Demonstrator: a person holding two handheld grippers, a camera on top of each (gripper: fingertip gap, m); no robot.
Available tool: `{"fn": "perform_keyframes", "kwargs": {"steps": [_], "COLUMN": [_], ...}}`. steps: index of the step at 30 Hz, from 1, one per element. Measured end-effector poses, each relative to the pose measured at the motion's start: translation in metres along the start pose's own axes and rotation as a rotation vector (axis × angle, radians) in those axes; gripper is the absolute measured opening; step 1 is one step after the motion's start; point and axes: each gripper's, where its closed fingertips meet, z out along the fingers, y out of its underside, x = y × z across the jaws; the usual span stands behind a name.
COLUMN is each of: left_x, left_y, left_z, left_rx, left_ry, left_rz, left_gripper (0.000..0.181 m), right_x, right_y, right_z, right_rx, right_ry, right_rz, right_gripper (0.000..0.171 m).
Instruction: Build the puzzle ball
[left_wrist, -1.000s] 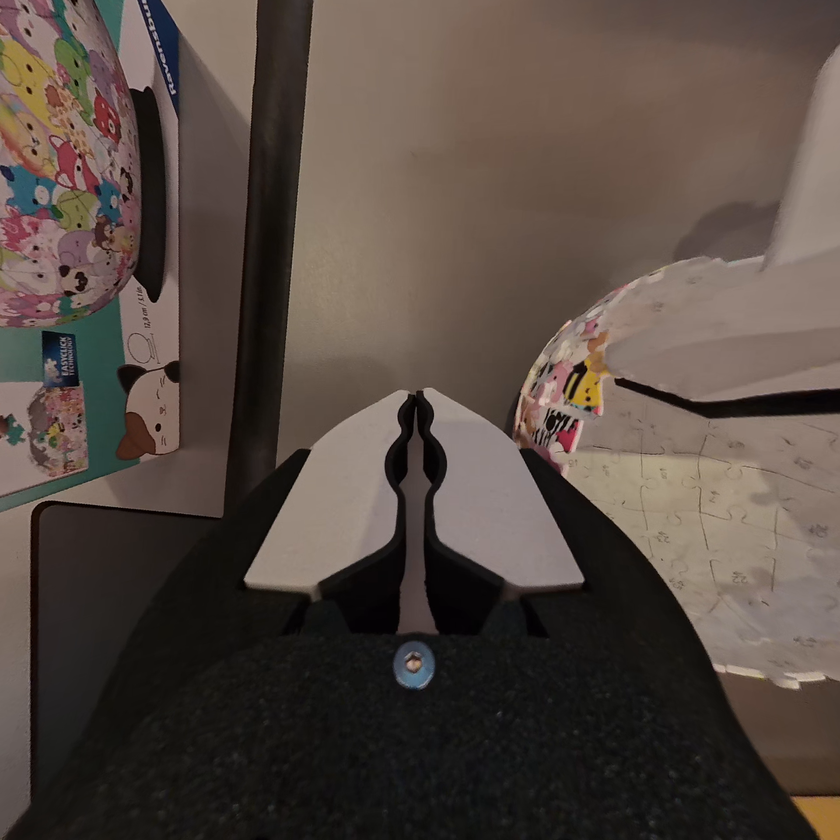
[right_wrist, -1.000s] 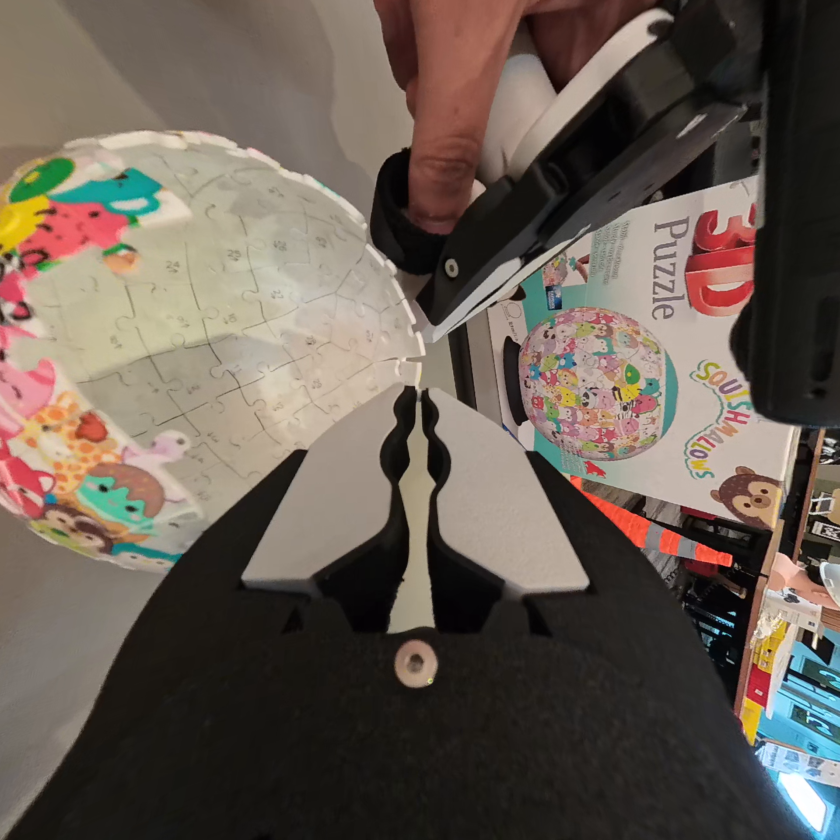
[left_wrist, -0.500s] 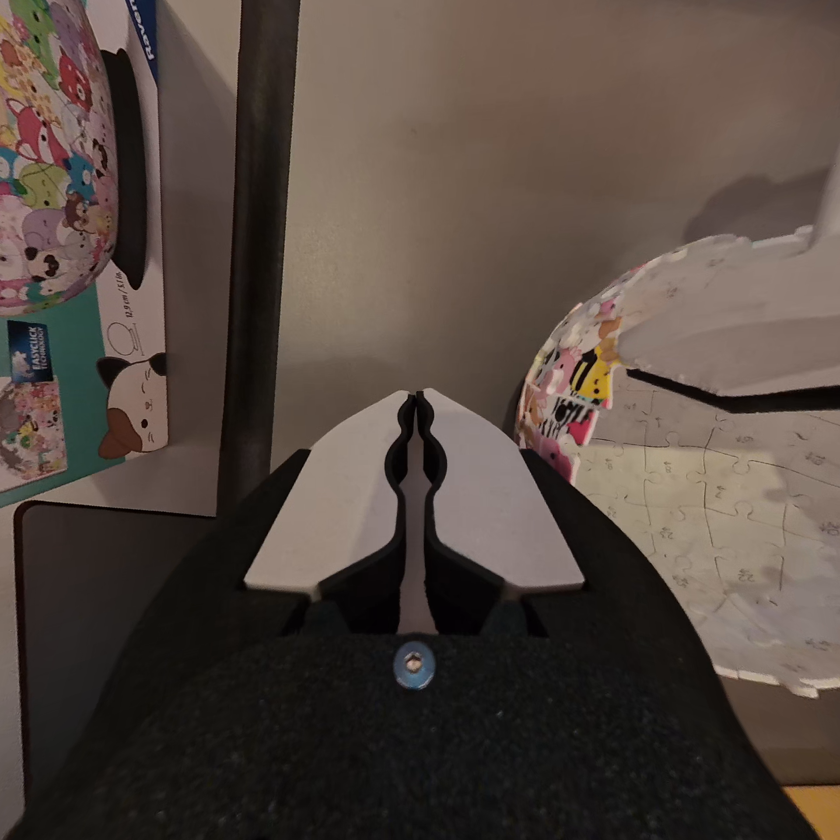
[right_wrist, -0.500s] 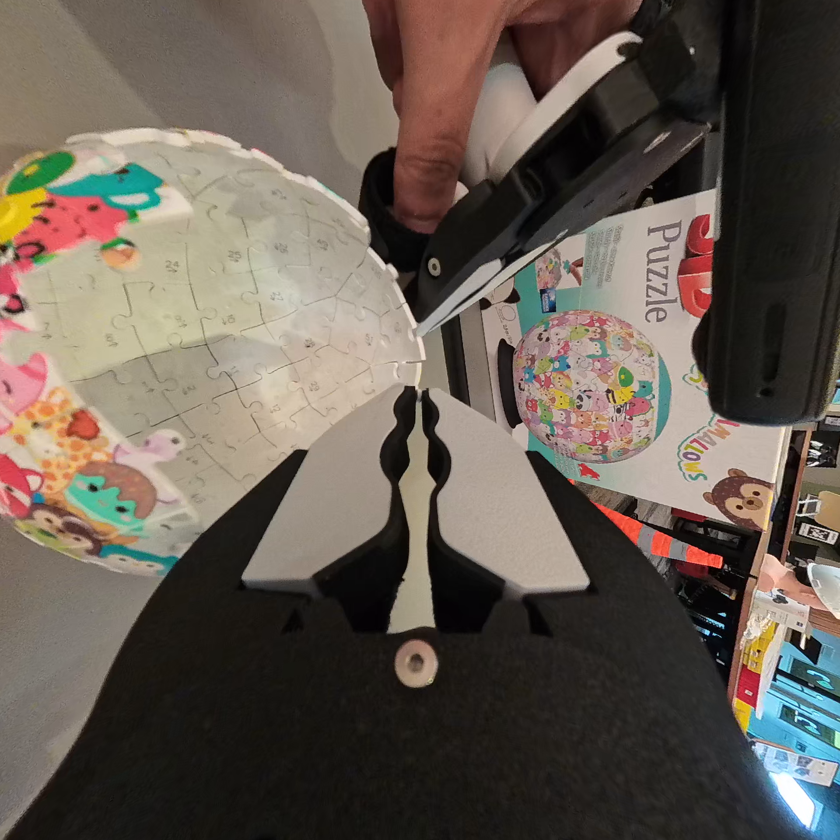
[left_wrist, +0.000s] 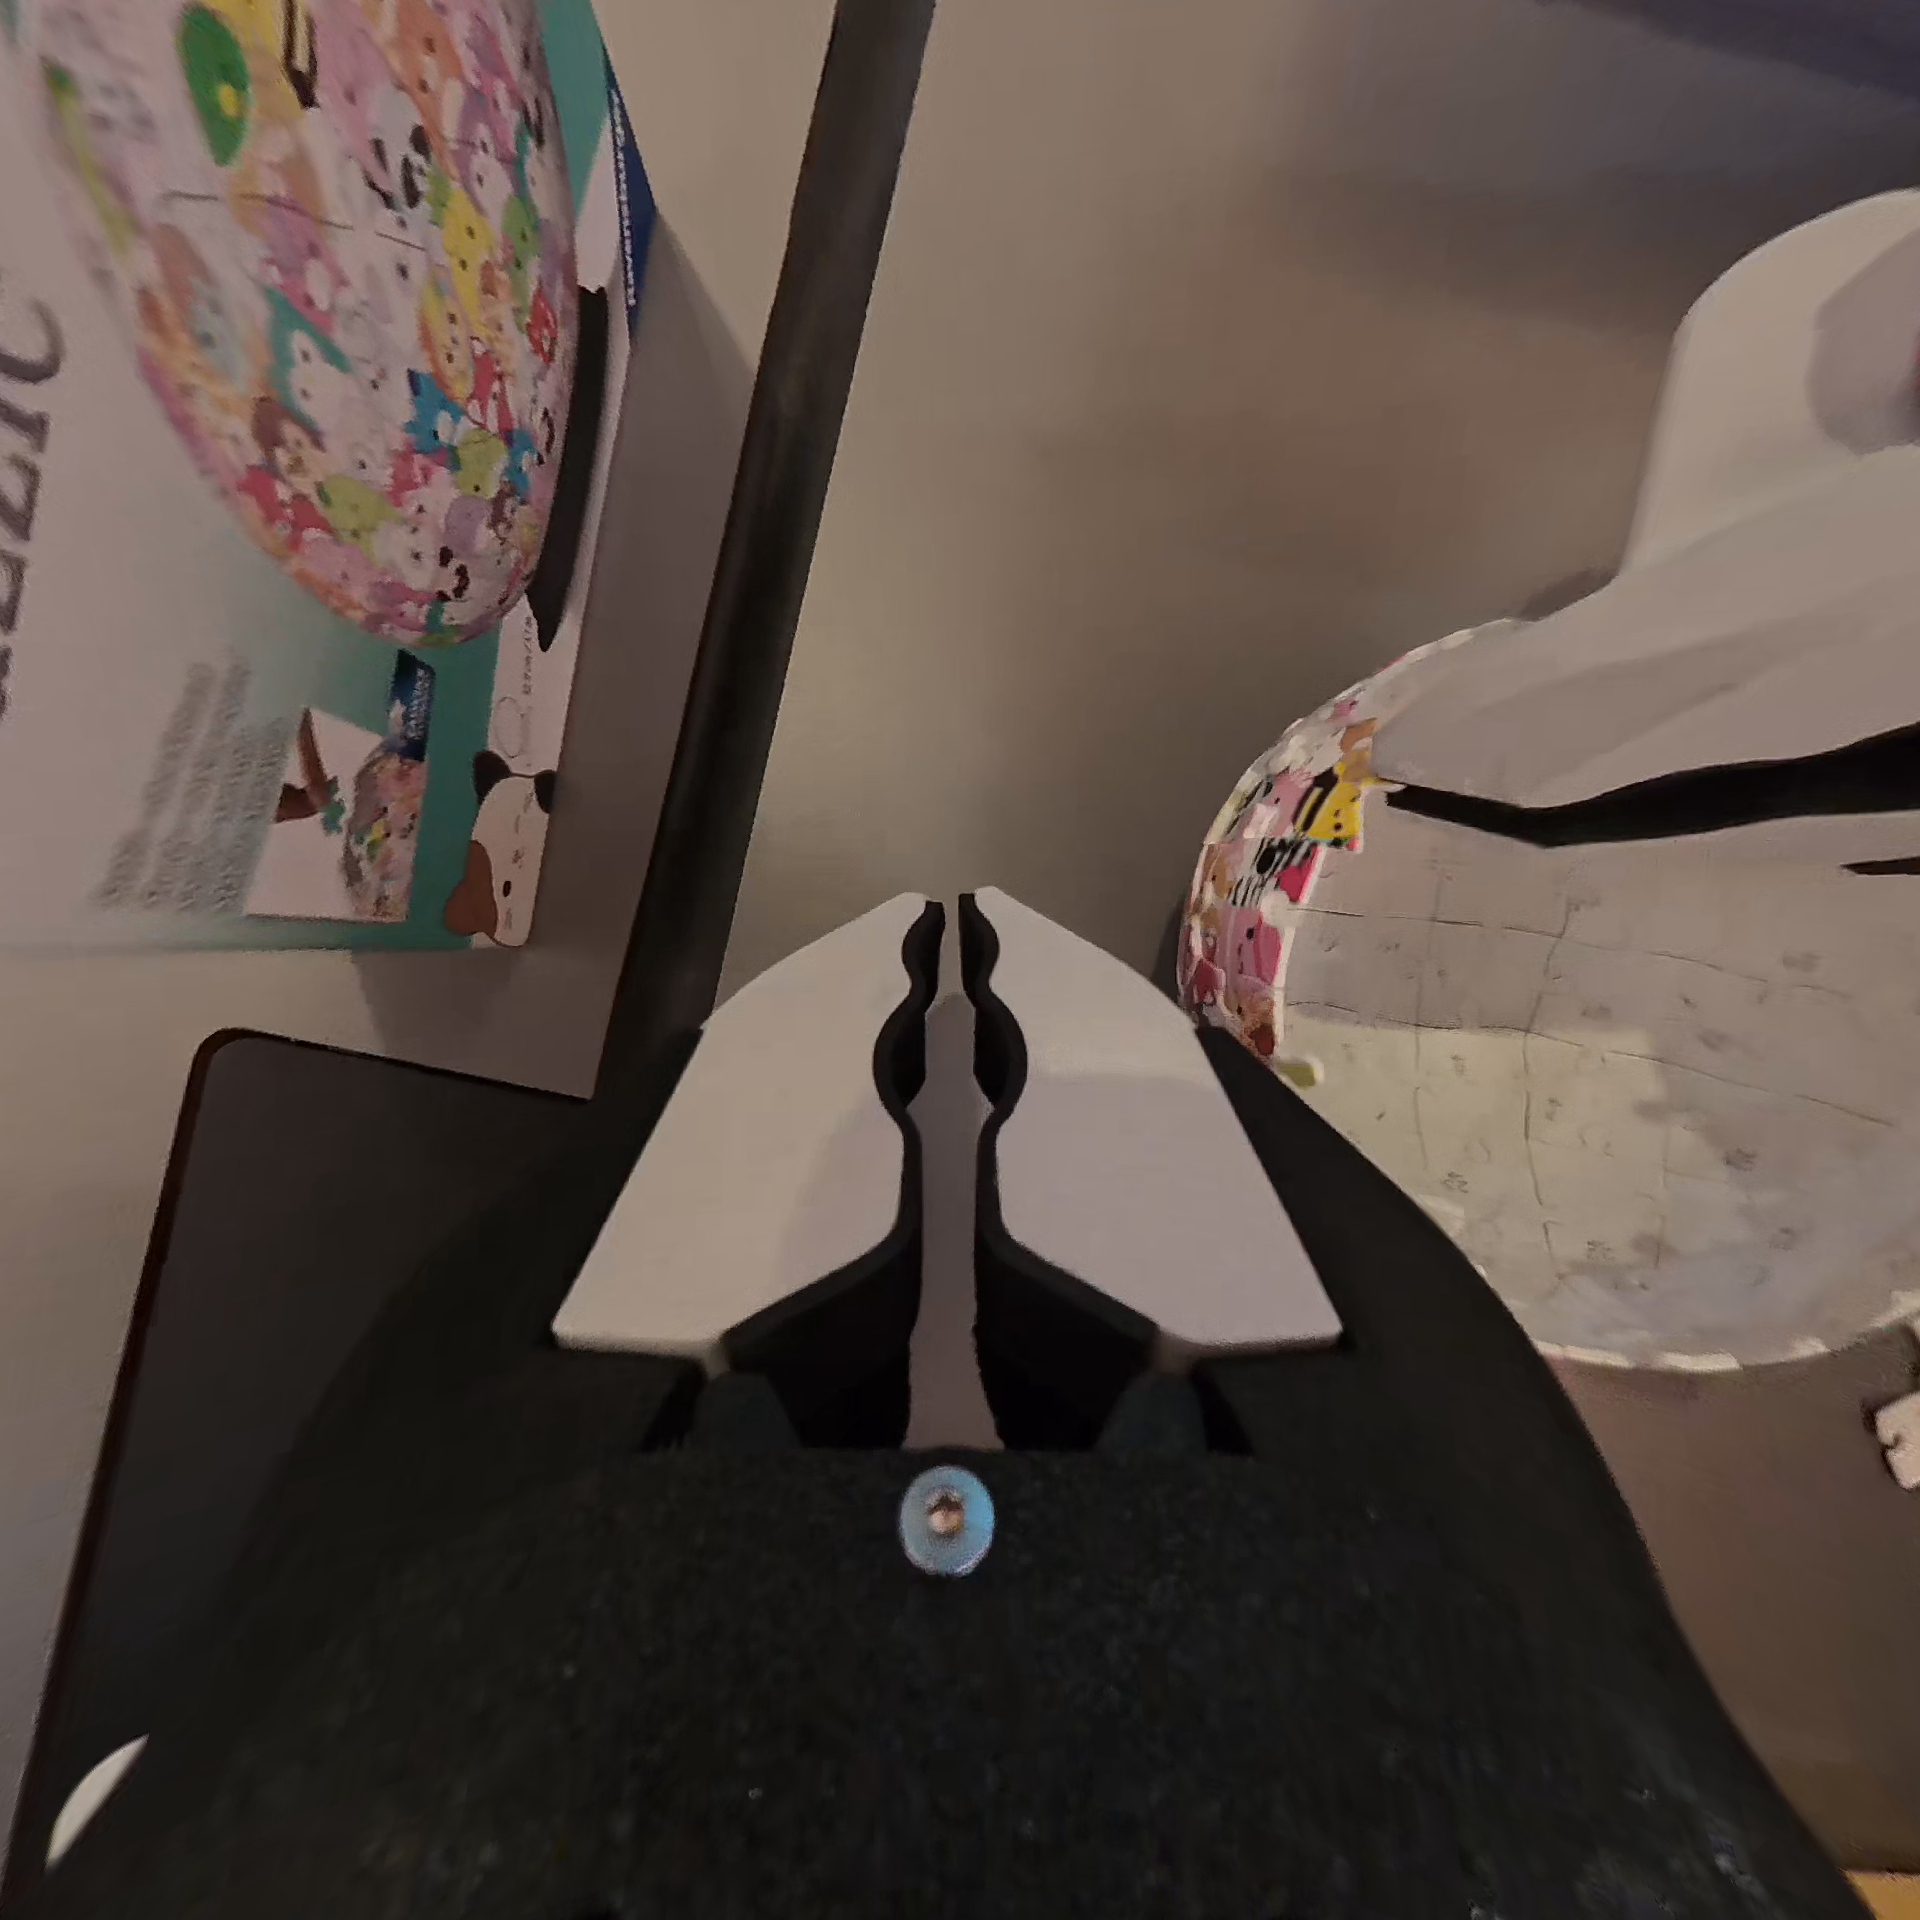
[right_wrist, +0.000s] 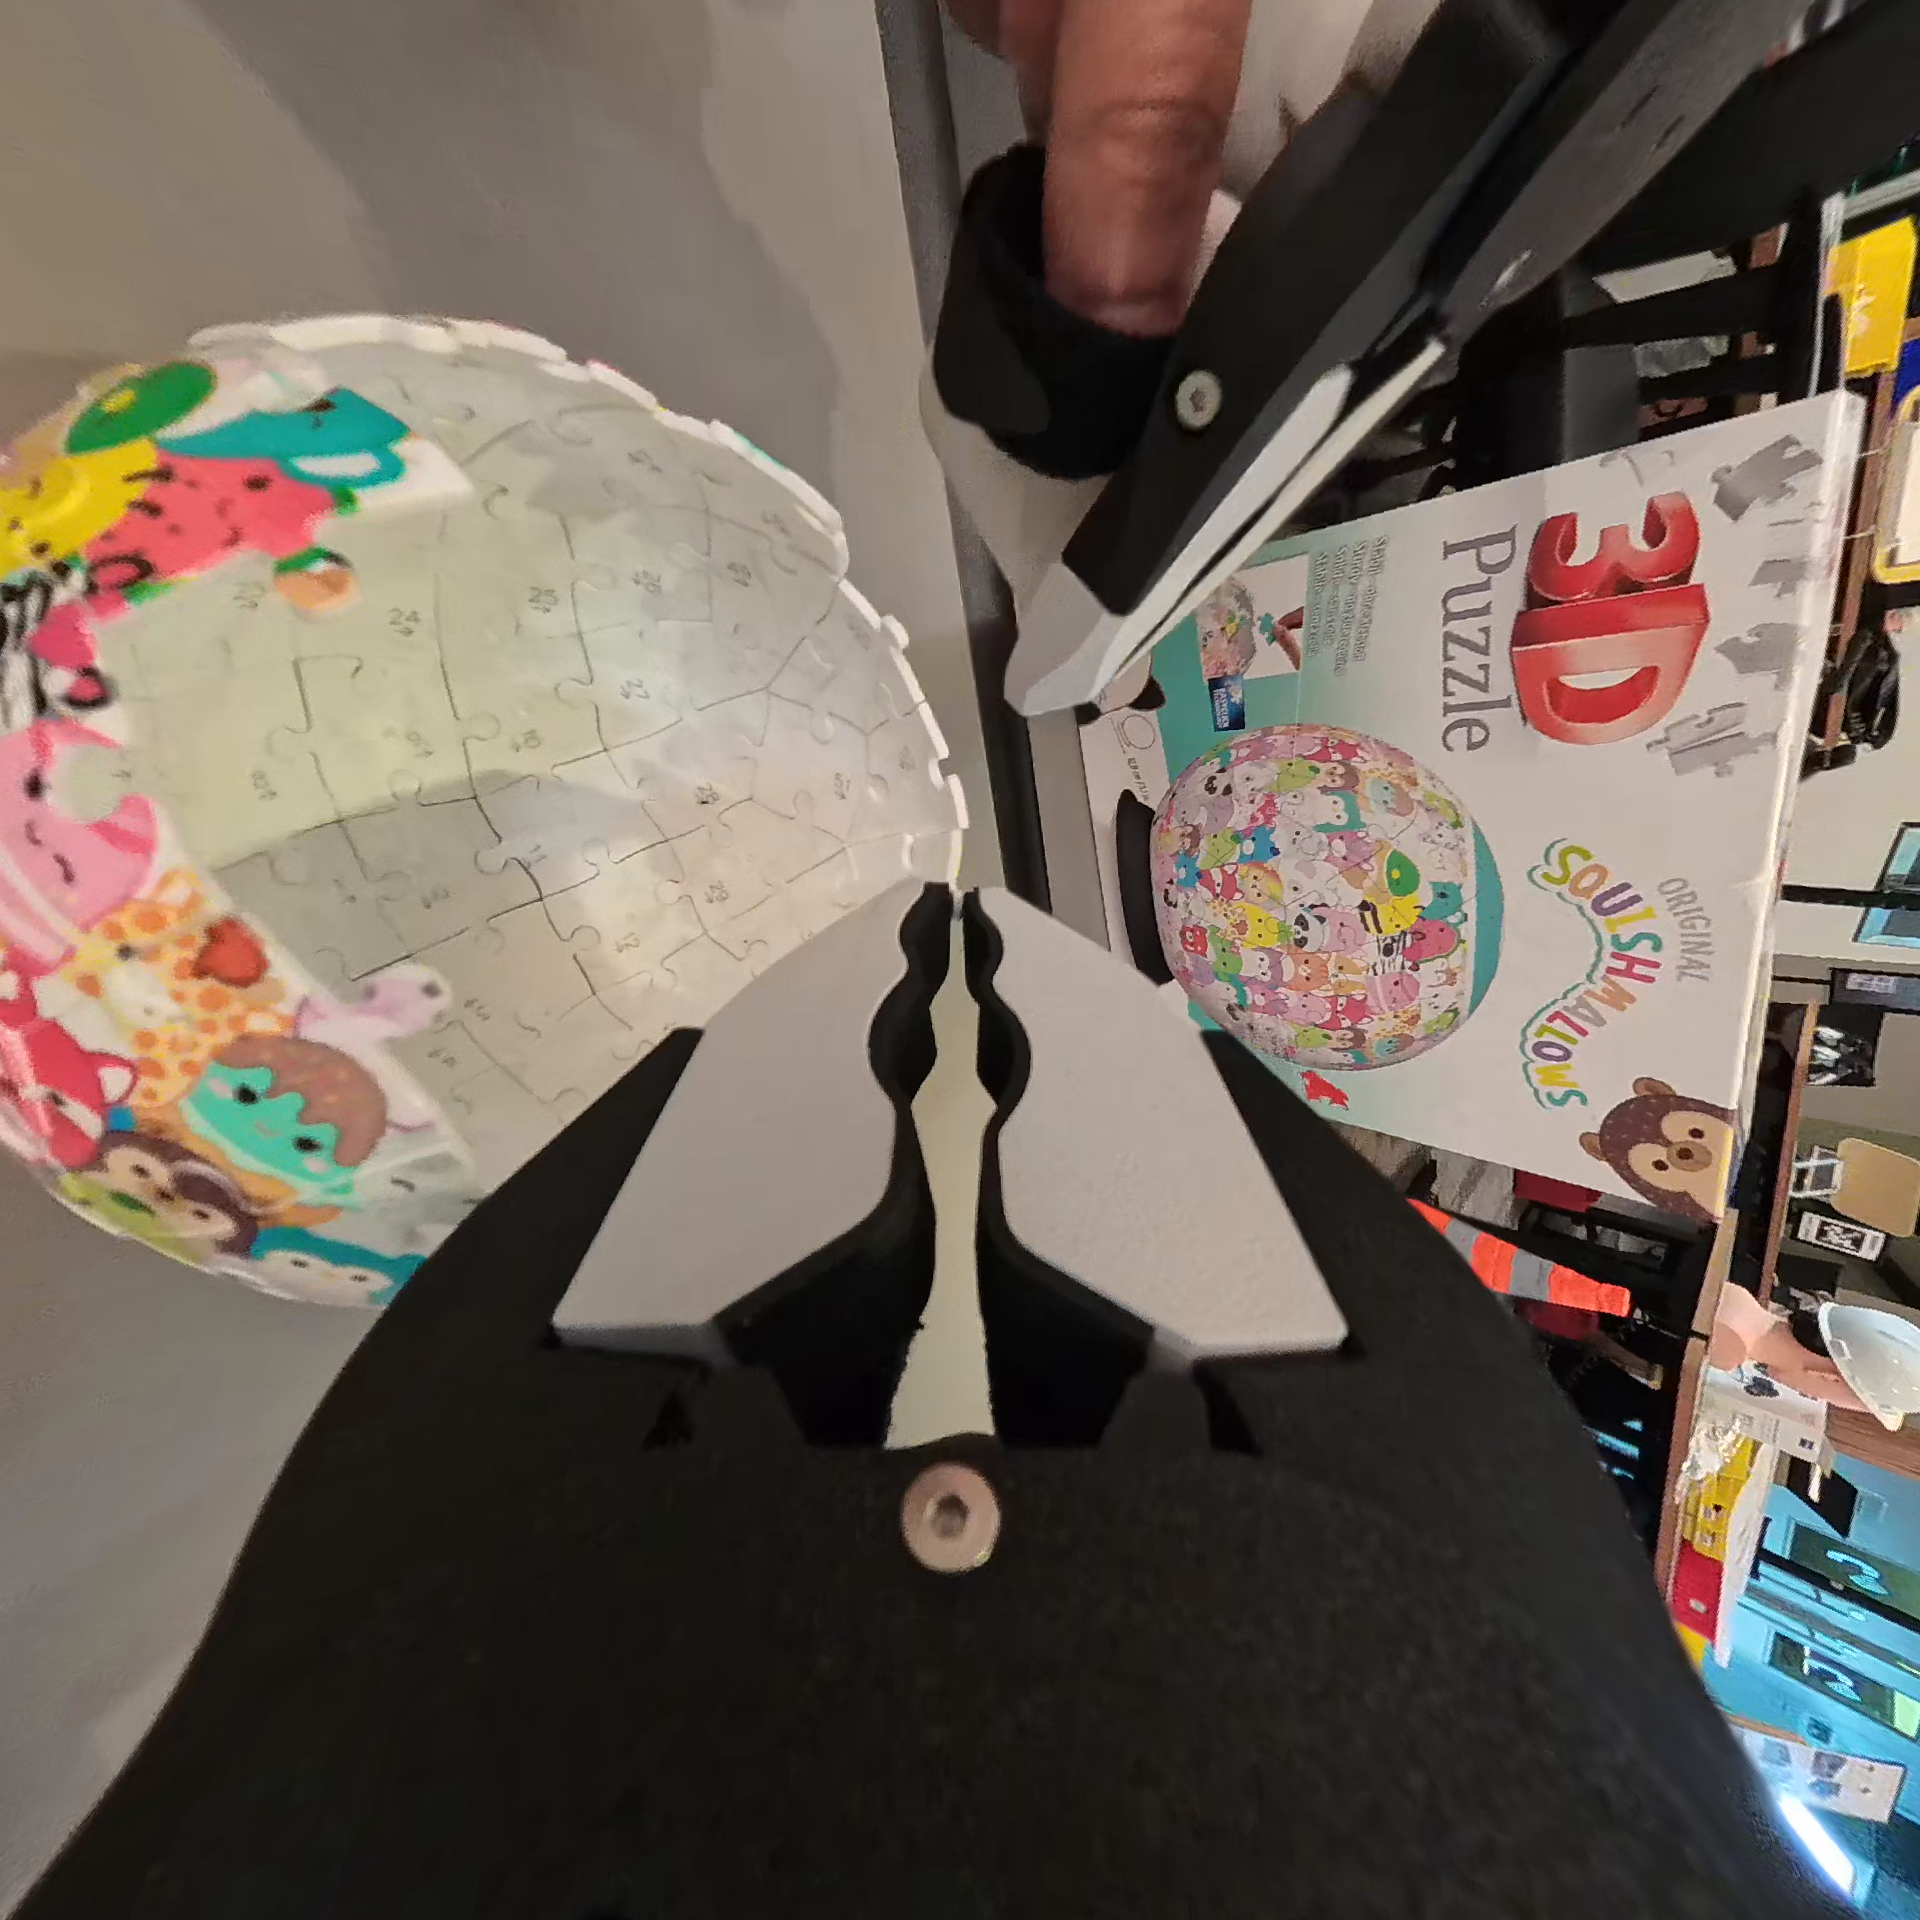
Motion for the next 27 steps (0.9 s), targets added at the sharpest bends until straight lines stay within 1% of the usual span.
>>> {"fn": "perform_keyframes", "kwargs": {"steps": [4, 10, 19, 27], "left_x": [0.001, 0.007, 0.009, 0.004], "left_y": [0.003, 0.001, 0.001, -0.005], "left_z": [0.003, 0.013, 0.016, 0.003], "left_rx": [0.006, -0.013, -0.033, 0.022], "left_ry": [0.026, 0.034, 0.036, 0.005], "left_rz": [-0.026, -0.002, 0.001, -0.024], "left_gripper": [0.003, 0.003, 0.003, 0.005], "right_x": [0.0, 0.001, 0.001, 0.001], "right_y": [0.0, 0.0, 0.001, 0.002], "right_z": [0.001, 0.002, 0.004, 0.003], "right_rx": [0.008, 0.024, 0.03, 0.03], "right_ry": [-0.001, 0.001, 0.01, -0.001], "right_rz": [-0.001, -0.007, -0.017, 0.017], "right_gripper": [0.002, 0.002, 0.003, 0.003]}}
